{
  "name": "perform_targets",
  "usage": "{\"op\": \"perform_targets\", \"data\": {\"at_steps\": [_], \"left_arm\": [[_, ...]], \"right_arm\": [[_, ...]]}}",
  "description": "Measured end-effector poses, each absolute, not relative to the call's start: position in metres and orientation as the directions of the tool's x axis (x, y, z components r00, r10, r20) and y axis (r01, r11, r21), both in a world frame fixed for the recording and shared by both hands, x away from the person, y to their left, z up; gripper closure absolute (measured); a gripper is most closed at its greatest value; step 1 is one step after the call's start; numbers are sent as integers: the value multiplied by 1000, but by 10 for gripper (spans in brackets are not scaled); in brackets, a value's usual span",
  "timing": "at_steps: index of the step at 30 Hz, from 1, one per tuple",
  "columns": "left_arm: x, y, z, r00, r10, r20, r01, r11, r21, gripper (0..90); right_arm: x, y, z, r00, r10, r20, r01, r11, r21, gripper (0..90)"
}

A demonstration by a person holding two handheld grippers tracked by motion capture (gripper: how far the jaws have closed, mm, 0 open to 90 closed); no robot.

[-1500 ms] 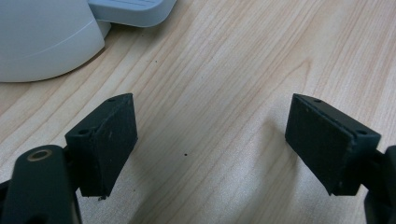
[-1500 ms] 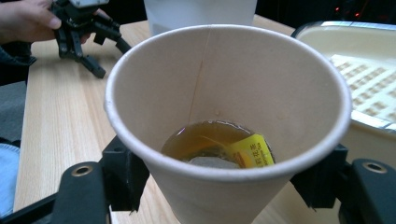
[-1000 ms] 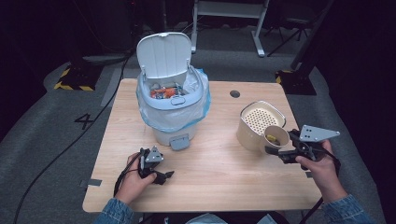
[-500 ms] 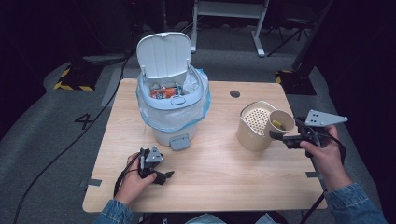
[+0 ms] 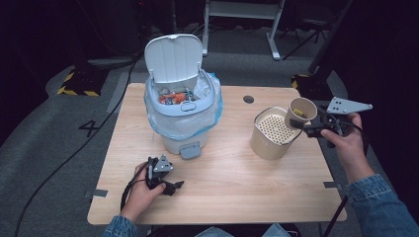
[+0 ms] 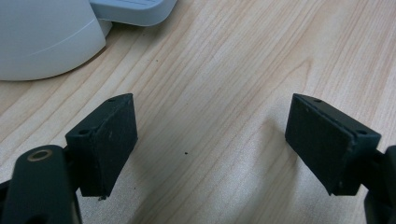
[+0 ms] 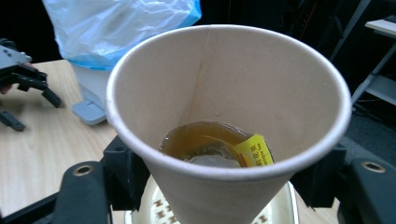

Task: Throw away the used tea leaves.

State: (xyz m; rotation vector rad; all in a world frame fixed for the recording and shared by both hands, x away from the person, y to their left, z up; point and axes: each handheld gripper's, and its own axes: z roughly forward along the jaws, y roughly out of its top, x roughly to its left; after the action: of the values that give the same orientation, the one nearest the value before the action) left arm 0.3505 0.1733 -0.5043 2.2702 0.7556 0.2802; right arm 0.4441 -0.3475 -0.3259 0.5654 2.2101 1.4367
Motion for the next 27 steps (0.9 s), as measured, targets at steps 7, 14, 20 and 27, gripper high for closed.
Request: {"op": "perform_targets", "data": {"at_steps": [7, 14, 20, 27], "left_arm": [[350, 173, -504, 805, 594, -18, 437, -572, 694, 171], [350, 173, -504, 805, 594, -18, 437, -572, 694, 171], [351, 173, -504, 805, 593, -18, 437, -572, 694, 171], [351, 173, -504, 805, 593, -19, 438, -571, 694, 171]], "right_arm": [[468, -345, -326, -807, 567, -165, 88, 392, 916, 316], [486, -342, -329, -784, 576, -230, 64, 444, 894, 316], [490, -336, -327, -755, 540, -373, -10, 559, 829, 321], [490, -331, -330, -714, 472, -517, -75, 683, 727, 321]]}}
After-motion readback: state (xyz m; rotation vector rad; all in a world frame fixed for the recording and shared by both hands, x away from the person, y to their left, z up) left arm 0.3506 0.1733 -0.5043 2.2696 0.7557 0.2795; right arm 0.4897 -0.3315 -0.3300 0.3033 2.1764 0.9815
